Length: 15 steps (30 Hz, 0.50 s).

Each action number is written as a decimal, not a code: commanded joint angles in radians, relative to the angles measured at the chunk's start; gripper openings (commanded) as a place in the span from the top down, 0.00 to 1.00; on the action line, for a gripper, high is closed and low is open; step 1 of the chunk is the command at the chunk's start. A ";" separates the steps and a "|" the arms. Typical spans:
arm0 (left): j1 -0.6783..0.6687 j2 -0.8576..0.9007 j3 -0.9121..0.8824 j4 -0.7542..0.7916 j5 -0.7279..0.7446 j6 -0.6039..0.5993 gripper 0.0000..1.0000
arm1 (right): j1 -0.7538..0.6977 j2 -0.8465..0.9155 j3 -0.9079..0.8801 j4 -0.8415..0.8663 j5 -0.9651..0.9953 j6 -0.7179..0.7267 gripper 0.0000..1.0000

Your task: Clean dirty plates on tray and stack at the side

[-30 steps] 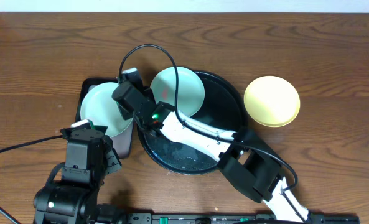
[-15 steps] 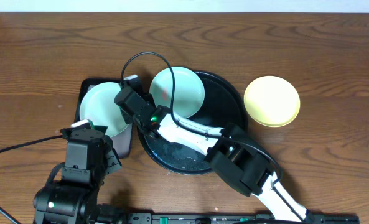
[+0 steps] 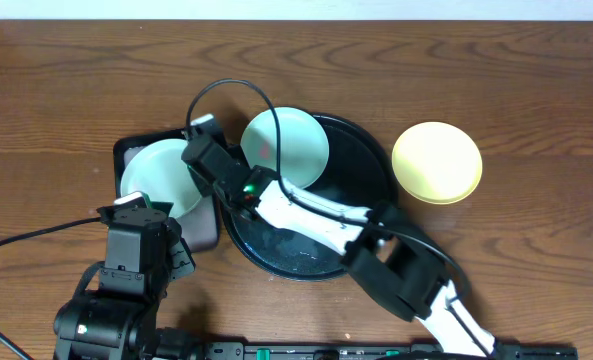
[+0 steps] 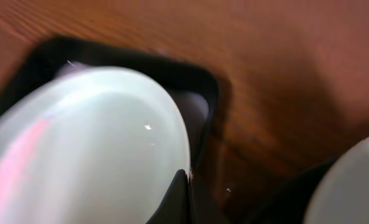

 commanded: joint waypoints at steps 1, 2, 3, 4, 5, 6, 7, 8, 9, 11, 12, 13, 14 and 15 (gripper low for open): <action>0.003 0.000 -0.007 0.002 -0.006 0.005 0.92 | -0.006 -0.147 0.004 -0.023 0.006 -0.056 0.99; 0.003 0.000 -0.007 0.002 -0.006 0.005 0.92 | -0.006 -0.166 0.004 -0.039 0.001 -0.056 0.99; 0.003 0.000 -0.007 0.002 -0.006 0.005 0.92 | -0.005 -0.181 0.004 -0.054 -0.006 -0.056 0.99; 0.003 0.000 -0.007 0.002 -0.006 0.005 0.92 | -0.003 -0.196 0.004 -0.072 -0.006 -0.056 0.99; 0.003 0.000 -0.007 0.002 -0.006 0.005 0.92 | -0.001 -0.209 0.004 -0.088 -0.005 -0.056 0.99; 0.003 0.000 -0.007 0.002 -0.006 0.005 0.92 | 0.001 -0.224 0.004 -0.106 -0.005 -0.055 0.99; 0.003 0.000 -0.007 0.002 -0.006 0.005 0.92 | 0.002 -0.234 0.004 -0.123 -0.008 -0.046 0.96; 0.003 0.000 -0.007 0.002 -0.006 0.005 0.92 | 0.003 -0.243 0.004 -0.149 -0.013 -0.011 0.76; 0.003 0.000 -0.007 0.002 -0.006 0.005 0.92 | 0.002 -0.246 0.004 -0.176 -0.031 0.041 0.58; 0.003 0.000 -0.007 0.002 -0.006 0.005 0.92 | 0.002 -0.245 0.003 -0.214 -0.087 0.112 0.40; 0.003 0.000 -0.007 0.002 -0.006 0.005 0.92 | 0.002 -0.237 0.003 -0.227 -0.111 0.134 0.36; 0.003 0.000 -0.007 0.002 -0.006 0.005 0.92 | 0.002 -0.228 0.003 -0.232 -0.133 0.142 0.34; 0.003 0.000 -0.007 0.002 -0.006 0.005 0.92 | 0.003 -0.212 0.003 -0.230 -0.142 0.142 0.32; 0.003 0.000 -0.007 0.002 -0.006 0.005 0.92 | 0.006 -0.194 0.003 -0.220 -0.145 0.135 0.30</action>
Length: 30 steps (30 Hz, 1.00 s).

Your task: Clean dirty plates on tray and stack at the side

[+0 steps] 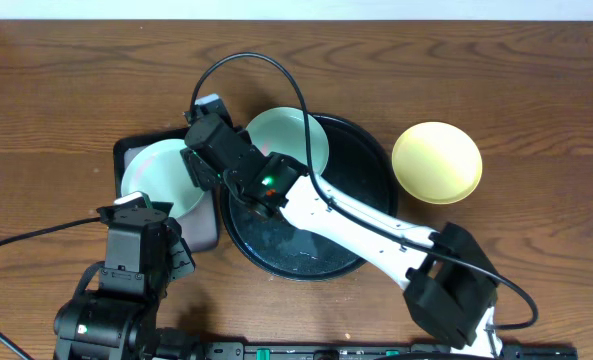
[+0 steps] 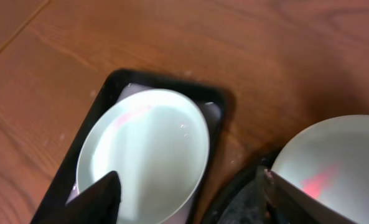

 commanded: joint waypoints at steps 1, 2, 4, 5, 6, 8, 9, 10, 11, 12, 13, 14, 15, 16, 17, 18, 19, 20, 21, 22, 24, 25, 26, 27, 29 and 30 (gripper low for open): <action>0.003 0.000 -0.007 0.002 -0.006 0.005 0.92 | 0.006 0.057 0.001 0.013 -0.059 0.044 0.30; 0.003 0.000 -0.007 0.002 -0.006 0.005 0.92 | 0.010 0.089 0.001 0.030 -0.074 0.007 0.31; 0.003 0.000 -0.007 0.002 -0.006 0.005 0.92 | 0.013 0.112 0.001 0.013 -0.087 0.002 0.35; 0.003 0.000 -0.007 0.002 -0.006 0.005 0.92 | 0.015 0.115 0.001 -0.004 -0.103 0.004 0.38; 0.003 0.000 -0.007 0.002 -0.006 0.005 0.92 | 0.018 0.116 0.001 -0.023 -0.126 0.025 0.39; 0.003 0.000 -0.007 0.002 -0.006 0.005 0.92 | 0.021 0.109 0.001 -0.048 -0.184 0.082 0.41; 0.003 0.000 -0.007 0.002 -0.006 0.005 0.92 | 0.021 0.108 0.001 -0.058 -0.209 0.114 0.45; 0.003 0.000 -0.007 0.002 -0.006 0.005 0.92 | 0.023 0.106 0.001 -0.070 -0.240 0.171 0.52; 0.003 0.000 -0.007 0.002 -0.006 0.005 0.92 | 0.024 0.106 0.001 -0.078 -0.261 0.212 0.54; 0.003 0.000 -0.007 0.002 -0.006 0.005 0.92 | 0.026 0.106 0.001 -0.091 -0.288 0.271 0.54; 0.003 0.000 -0.007 0.002 -0.006 0.005 0.92 | 0.027 0.106 0.001 -0.102 -0.309 0.309 0.54; 0.003 0.000 -0.007 0.002 -0.006 0.005 0.92 | 0.028 0.106 0.001 -0.112 -0.322 0.339 0.55; 0.003 0.000 -0.007 0.002 -0.006 0.005 0.92 | 0.031 0.106 0.001 -0.119 -0.341 0.364 0.55; 0.003 0.000 -0.007 0.002 -0.006 0.005 0.92 | 0.033 0.106 0.001 -0.121 -0.360 0.372 0.55; 0.003 0.000 -0.007 0.001 -0.006 0.005 0.92 | 0.037 0.106 0.001 -0.122 -0.374 0.379 0.53; 0.003 0.000 -0.007 0.001 -0.006 0.005 0.92 | 0.042 0.106 0.001 -0.122 -0.388 0.388 0.43; 0.003 0.000 -0.007 0.001 -0.006 0.005 0.92 | 0.048 0.106 0.001 -0.122 -0.391 0.399 0.27; 0.003 0.000 -0.007 0.001 -0.006 0.005 0.92 | 0.057 0.106 0.001 -0.122 -0.391 0.421 0.04; 0.003 0.000 -0.007 0.001 -0.006 0.005 0.92 | 0.066 0.106 0.001 -0.121 -0.388 0.434 0.01; 0.003 0.000 -0.007 0.001 -0.006 0.005 0.92 | 0.076 0.106 0.001 -0.120 -0.379 0.451 0.01; 0.003 0.000 -0.007 0.001 -0.006 0.005 0.92 | 0.094 0.106 0.001 -0.117 -0.341 0.494 0.01; 0.003 0.000 -0.007 0.001 -0.007 0.006 0.92 | 0.102 0.106 0.001 -0.117 -0.318 0.512 0.01; 0.003 -0.001 -0.007 0.001 -0.015 0.005 0.92 | 0.111 0.106 0.001 -0.117 -0.300 0.536 0.01; 0.003 -0.001 -0.007 0.001 -0.038 0.004 0.92 | 0.119 0.106 0.001 -0.118 -0.277 0.558 0.01; 0.003 -0.004 -0.006 -0.006 -0.125 -0.052 0.93 | 0.125 0.106 0.001 -0.117 -0.260 0.565 0.14; 0.003 -0.008 -0.004 -0.011 -0.175 -0.096 0.93 | 0.126 0.106 0.001 -0.117 -0.249 0.583 0.23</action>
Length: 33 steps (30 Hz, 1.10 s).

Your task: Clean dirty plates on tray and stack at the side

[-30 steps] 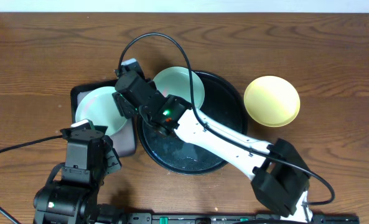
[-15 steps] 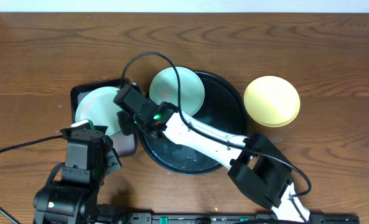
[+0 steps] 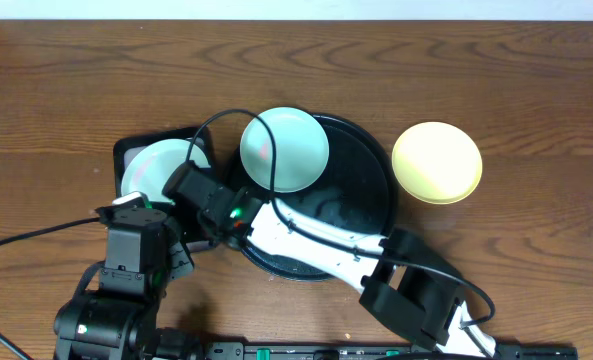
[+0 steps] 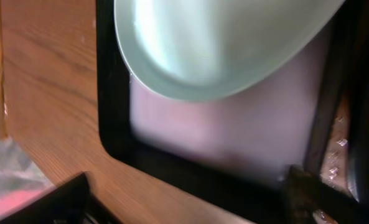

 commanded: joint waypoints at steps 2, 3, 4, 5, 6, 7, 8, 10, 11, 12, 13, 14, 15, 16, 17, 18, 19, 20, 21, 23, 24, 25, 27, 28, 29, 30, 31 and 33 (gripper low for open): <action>0.003 -0.023 0.000 -0.015 -0.248 -0.175 0.93 | 0.007 -0.012 0.005 0.002 0.101 0.161 0.34; 0.003 -0.034 0.003 -0.015 -0.292 -0.211 0.92 | 0.007 -0.012 0.005 0.002 0.124 0.198 0.37; 0.003 -0.047 0.006 -0.014 -0.330 -0.251 0.93 | 0.006 -0.012 0.005 0.002 0.158 0.233 0.39; 0.003 -0.058 0.009 -0.014 -0.350 -0.277 0.93 | 0.006 -0.012 0.005 0.002 0.185 0.254 0.42; 0.003 -0.072 0.010 -0.014 -0.370 -0.299 0.93 | 0.006 -0.012 0.005 0.002 0.215 0.280 0.43; 0.003 -0.082 0.010 -0.014 -0.381 -0.308 0.93 | 0.006 -0.011 0.004 0.002 0.234 0.299 0.43; 0.003 -0.090 0.010 -0.014 -0.388 -0.311 0.93 | 0.008 -0.006 0.004 0.005 0.252 0.327 0.43; 0.003 -0.101 0.010 -0.014 -0.391 -0.310 0.92 | 0.014 0.007 0.004 0.028 0.265 0.363 0.42; 0.003 -0.101 0.010 -0.014 -0.391 -0.310 0.93 | 0.018 0.018 0.004 0.047 0.266 0.373 0.42; 0.003 -0.101 0.010 -0.015 -0.391 -0.310 0.92 | 0.022 0.031 0.004 0.079 0.266 0.381 0.42; 0.003 -0.101 0.009 -0.015 -0.391 -0.310 0.92 | 0.026 0.043 0.004 0.106 0.267 0.381 0.42; 0.003 -0.101 0.009 -0.018 -0.391 -0.309 0.92 | 0.027 0.055 0.004 0.135 0.267 0.382 0.42; 0.003 -0.101 0.009 -0.022 -0.391 -0.309 0.93 | 0.029 0.065 0.004 0.157 0.271 0.386 0.42; 0.003 -0.101 0.009 -0.025 -0.390 -0.309 0.92 | 0.029 0.074 0.004 0.174 0.280 0.389 0.43; 0.003 -0.101 0.009 -0.032 -0.390 -0.309 0.92 | 0.029 0.083 0.004 0.177 0.292 0.407 0.44; 0.003 -0.101 0.009 -0.041 -0.390 -0.308 0.93 | 0.029 0.087 0.004 0.171 0.309 0.426 0.45; 0.003 -0.101 0.009 -0.050 -0.390 -0.307 0.92 | 0.029 0.095 0.004 0.163 0.319 0.441 0.46; 0.003 -0.101 0.009 -0.057 -0.390 -0.306 0.93 | 0.029 0.097 0.004 0.158 0.322 0.449 0.46; 0.003 -0.101 0.009 -0.060 -0.389 -0.306 0.92 | 0.029 0.101 0.004 0.157 0.321 0.449 0.48; 0.003 -0.101 0.009 -0.060 -0.389 -0.306 0.93 | 0.029 0.101 0.004 0.156 0.321 0.467 0.48; 0.003 -0.101 0.009 -0.060 -0.389 -0.306 0.92 | 0.029 0.100 0.005 0.158 0.317 0.472 0.49; 0.003 -0.101 0.009 -0.060 -0.389 -0.306 0.92 | 0.029 0.097 0.005 0.162 0.314 0.473 0.50; 0.003 -0.101 0.009 -0.060 -0.386 -0.306 0.92 | 0.029 0.096 0.005 0.167 0.315 0.473 0.51; 0.003 -0.101 0.009 -0.061 -0.386 -0.306 0.92 | 0.028 0.097 0.005 0.166 0.321 0.472 0.51; 0.003 -0.101 0.009 -0.062 -0.386 -0.306 0.93 | 0.027 0.099 0.005 0.163 0.326 0.473 0.51; 0.003 -0.101 0.009 -0.064 -0.384 -0.306 0.93 | 0.026 0.103 0.005 0.162 0.327 0.475 0.51; 0.003 -0.101 0.009 -0.064 -0.378 -0.306 0.92 | 0.025 0.110 0.005 0.164 0.330 0.479 0.51; 0.003 -0.101 0.009 -0.064 -0.369 -0.306 0.92 | 0.025 0.122 0.005 0.163 0.329 0.514 0.53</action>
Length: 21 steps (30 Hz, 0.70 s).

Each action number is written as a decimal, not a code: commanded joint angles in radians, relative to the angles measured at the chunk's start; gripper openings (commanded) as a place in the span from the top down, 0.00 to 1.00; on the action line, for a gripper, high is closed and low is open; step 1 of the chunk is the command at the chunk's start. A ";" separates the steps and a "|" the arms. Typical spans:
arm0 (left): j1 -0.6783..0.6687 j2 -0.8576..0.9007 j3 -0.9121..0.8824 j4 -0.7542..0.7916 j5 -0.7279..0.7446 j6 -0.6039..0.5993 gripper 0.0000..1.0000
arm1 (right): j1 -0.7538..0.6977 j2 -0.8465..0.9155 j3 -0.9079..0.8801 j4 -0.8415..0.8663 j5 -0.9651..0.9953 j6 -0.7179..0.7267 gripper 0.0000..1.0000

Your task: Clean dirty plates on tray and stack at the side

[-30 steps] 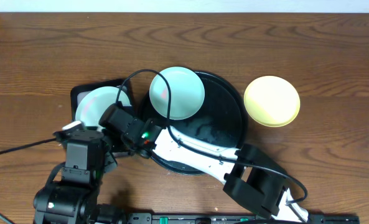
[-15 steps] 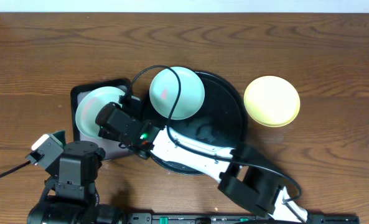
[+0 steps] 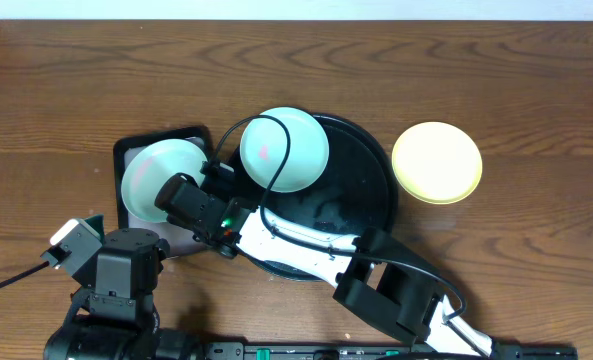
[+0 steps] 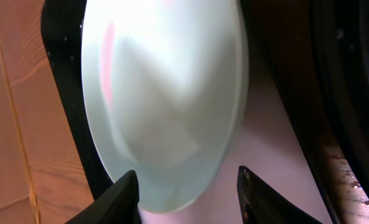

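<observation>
A pale green plate (image 3: 159, 168) (image 4: 165, 106) lies in the black rectangular tray (image 3: 126, 150) at the left. My right gripper (image 3: 172, 193) (image 4: 187, 196) is open low at the plate's front rim, with one finger on either side of that rim and nothing gripped. A second pale green plate (image 3: 284, 150), marked with a pink smear, leans in the back left of the round black basin (image 3: 371, 200). My left arm (image 3: 111, 275) sits at the front left, apart from the tray. Its fingers cannot be made out.
A yellow plate (image 3: 436, 162) rests on the wood at the right. A pale lilac liner (image 4: 277, 149) covers the tray floor under the plate. The basin's rim (image 4: 340, 93) runs close along the tray's right side. A cable loops above the basin.
My right gripper was over the tray's front edge and liner. Now it is turned onto the plate's front rim, still open. My left arm has drawn back to the front left.
At first my right gripper hung close over the tray plate's right side. It then stood higher, open, with the tray and the basin plate both in its view. Later it was low at the tray's front. Now it straddles the plate's front rim.
</observation>
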 commanded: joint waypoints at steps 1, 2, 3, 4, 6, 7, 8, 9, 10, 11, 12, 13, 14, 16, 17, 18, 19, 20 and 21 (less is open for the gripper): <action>0.003 -0.003 0.009 -0.004 -0.010 -0.009 0.92 | 0.003 0.035 0.005 0.000 0.032 0.068 0.55; 0.003 -0.003 0.009 -0.005 -0.010 -0.009 0.92 | 0.005 0.037 0.005 -0.001 0.032 0.083 0.56; 0.003 -0.003 0.009 -0.006 -0.010 -0.009 0.92 | 0.005 0.044 0.005 0.000 0.032 0.091 0.59; 0.003 -0.003 0.009 -0.007 -0.010 -0.009 0.93 | 0.005 0.045 0.005 0.002 0.036 0.094 0.62; 0.003 -0.003 0.009 -0.007 -0.010 -0.009 0.92 | 0.002 0.045 0.005 -0.002 0.050 0.093 0.63; 0.003 -0.003 0.009 -0.007 -0.010 -0.009 0.92 | 0.001 0.045 0.005 -0.002 0.055 0.093 0.63; 0.003 -0.003 0.009 -0.007 -0.010 -0.009 0.92 | 0.000 0.045 0.005 -0.002 0.057 0.093 0.65; 0.003 -0.003 0.009 -0.007 -0.010 -0.009 0.92 | 0.000 0.045 0.005 -0.002 0.061 0.094 0.67; 0.003 -0.003 0.009 -0.007 -0.010 -0.009 0.92 | 0.000 0.046 0.005 -0.002 0.072 0.093 0.71; 0.003 -0.003 0.009 -0.007 -0.010 -0.009 0.93 | 0.000 0.046 0.005 -0.002 0.082 0.093 0.76; 0.003 -0.003 0.009 -0.007 -0.010 -0.009 0.92 | 0.000 0.046 0.005 -0.001 0.091 0.093 0.80; 0.003 -0.003 0.009 -0.007 -0.010 -0.009 0.92 | 0.000 0.045 0.005 0.000 0.097 0.093 0.86; 0.003 -0.003 0.009 -0.008 -0.010 -0.009 0.92 | -0.001 0.045 0.005 0.005 0.101 0.093 0.93; 0.003 -0.003 0.009 -0.008 -0.010 -0.009 0.92 | -0.005 0.045 0.005 0.021 0.100 0.074 0.99; 0.003 -0.003 0.009 -0.010 -0.010 -0.009 0.92 | -0.008 0.045 0.006 0.030 0.100 0.056 0.99; 0.003 -0.003 0.009 -0.011 -0.010 -0.009 0.92 | -0.011 0.042 0.008 0.034 0.100 0.037 0.99; 0.003 -0.003 0.009 -0.011 -0.010 -0.009 0.92 | -0.013 0.039 0.010 0.033 0.100 0.021 0.99; 0.003 -0.003 0.009 -0.011 -0.010 -0.009 0.92 | -0.016 0.036 0.013 0.032 0.100 0.000 0.99; 0.003 -0.003 0.009 -0.011 -0.010 -0.009 0.93 | -0.018 0.029 0.018 0.032 0.100 -0.028 0.99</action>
